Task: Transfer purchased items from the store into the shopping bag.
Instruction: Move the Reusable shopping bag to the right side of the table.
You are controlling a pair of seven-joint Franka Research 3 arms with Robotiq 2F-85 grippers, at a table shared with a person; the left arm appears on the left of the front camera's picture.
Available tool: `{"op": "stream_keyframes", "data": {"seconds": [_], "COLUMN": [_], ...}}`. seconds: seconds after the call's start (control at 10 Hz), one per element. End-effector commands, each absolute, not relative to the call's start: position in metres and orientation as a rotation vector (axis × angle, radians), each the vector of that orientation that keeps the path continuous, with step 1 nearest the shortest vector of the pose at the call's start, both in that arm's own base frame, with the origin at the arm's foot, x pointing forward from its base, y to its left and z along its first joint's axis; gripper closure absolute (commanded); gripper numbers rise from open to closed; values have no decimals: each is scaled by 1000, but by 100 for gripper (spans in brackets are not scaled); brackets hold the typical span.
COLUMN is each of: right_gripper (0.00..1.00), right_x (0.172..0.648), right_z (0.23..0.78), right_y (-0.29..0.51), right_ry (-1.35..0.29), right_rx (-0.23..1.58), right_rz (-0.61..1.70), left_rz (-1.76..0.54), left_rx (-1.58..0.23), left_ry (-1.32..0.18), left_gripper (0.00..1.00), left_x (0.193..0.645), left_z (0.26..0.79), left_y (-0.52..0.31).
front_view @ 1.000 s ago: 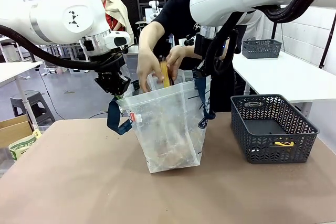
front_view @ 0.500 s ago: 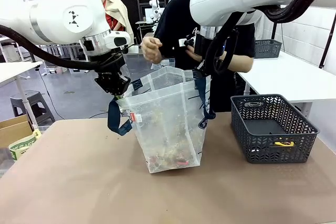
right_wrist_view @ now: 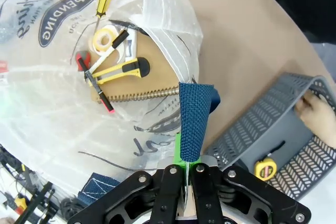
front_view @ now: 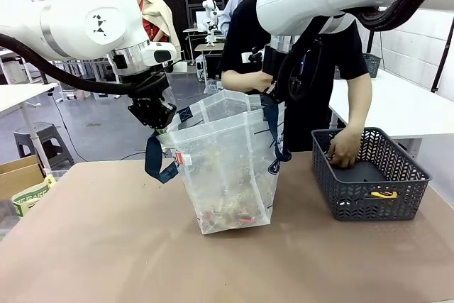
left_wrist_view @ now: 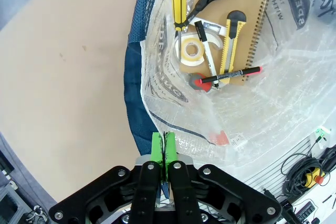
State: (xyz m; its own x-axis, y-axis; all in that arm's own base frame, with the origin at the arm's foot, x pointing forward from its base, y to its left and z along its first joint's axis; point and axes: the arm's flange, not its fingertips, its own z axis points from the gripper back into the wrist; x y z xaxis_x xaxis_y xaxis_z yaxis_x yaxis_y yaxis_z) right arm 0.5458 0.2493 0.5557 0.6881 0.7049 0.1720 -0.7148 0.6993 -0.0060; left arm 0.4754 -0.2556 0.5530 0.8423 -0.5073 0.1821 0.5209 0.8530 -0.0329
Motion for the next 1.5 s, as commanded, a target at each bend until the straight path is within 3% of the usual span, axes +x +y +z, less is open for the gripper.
{"op": "stream_keyframes", "data": {"seconds": [0.0, 1.4], "right_gripper": [100, 100], "right_x": [546, 546], "right_z": [557, 557], "right_y": [248, 248], "right_ry": [-168, -168], "right_rx": [63, 63], "right_rz": [789, 789], "left_rz": [-532, -532], "left_rx": [-77, -77], "left_ry": [-170, -170], "left_gripper": [100, 100], "left_x": [475, 475], "left_z": [553, 553], "left_y": [-255, -255]}}
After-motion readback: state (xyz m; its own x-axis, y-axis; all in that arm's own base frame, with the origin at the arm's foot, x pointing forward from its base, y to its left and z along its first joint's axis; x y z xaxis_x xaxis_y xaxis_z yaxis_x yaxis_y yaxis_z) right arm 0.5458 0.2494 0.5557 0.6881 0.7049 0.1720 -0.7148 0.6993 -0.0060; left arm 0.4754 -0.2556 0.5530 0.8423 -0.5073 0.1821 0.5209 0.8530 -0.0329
